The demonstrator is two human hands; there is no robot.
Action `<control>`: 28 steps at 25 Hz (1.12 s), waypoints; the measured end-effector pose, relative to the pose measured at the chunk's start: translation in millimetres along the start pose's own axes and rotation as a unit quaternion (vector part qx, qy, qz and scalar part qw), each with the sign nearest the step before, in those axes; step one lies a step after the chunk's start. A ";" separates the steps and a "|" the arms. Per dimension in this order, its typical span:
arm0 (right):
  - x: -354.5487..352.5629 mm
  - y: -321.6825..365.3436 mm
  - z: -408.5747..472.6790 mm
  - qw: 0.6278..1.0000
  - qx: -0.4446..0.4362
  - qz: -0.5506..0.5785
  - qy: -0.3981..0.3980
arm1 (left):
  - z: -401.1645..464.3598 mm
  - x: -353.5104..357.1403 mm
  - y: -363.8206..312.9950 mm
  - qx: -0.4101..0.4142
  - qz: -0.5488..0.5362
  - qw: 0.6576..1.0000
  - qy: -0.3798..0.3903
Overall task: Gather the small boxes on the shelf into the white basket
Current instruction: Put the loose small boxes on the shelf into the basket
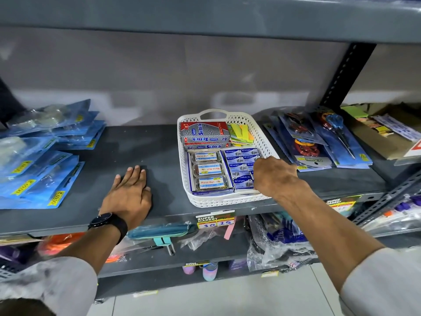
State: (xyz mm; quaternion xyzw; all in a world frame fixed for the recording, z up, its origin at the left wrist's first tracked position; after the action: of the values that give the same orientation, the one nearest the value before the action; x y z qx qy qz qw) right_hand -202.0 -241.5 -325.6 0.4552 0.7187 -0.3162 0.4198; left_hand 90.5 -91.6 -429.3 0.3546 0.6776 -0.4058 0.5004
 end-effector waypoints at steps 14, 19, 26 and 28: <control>-5.3 -8.7 -11.8 0.997 0.017 0.067 -0.029 | 3.6 -35.1 -5.6 -0.032 -0.038 0.987 0.154; -13.7 -1.9 1.3 0.982 -0.140 0.119 -0.036 | -13.0 -106.1 -88.8 0.105 -0.091 0.989 -0.054; 15.6 -9.6 55.6 0.975 -0.209 0.029 0.074 | 14.8 -41.6 -186.9 0.112 0.125 0.971 0.169; 27.6 -12.2 64.8 0.970 -0.218 0.010 0.104 | 27.6 -29.7 -183.5 0.077 0.128 0.968 0.203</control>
State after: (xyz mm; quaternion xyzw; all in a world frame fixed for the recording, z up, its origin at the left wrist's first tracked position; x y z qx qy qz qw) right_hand -199.2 -289.7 -378.4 0.3901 0.8057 -0.0988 0.4346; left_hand -54.1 -195.7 -369.6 0.5512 0.6803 -0.3089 0.3715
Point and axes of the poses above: each hand's wrist, its own z-axis towards the middle knuckle, its own x-axis out of the palm, y = z × x, the point moved 5 cm from there along z, towards the middle knuckle, and after that the axes turned 13 degrees about y, right-handed, at the moved point
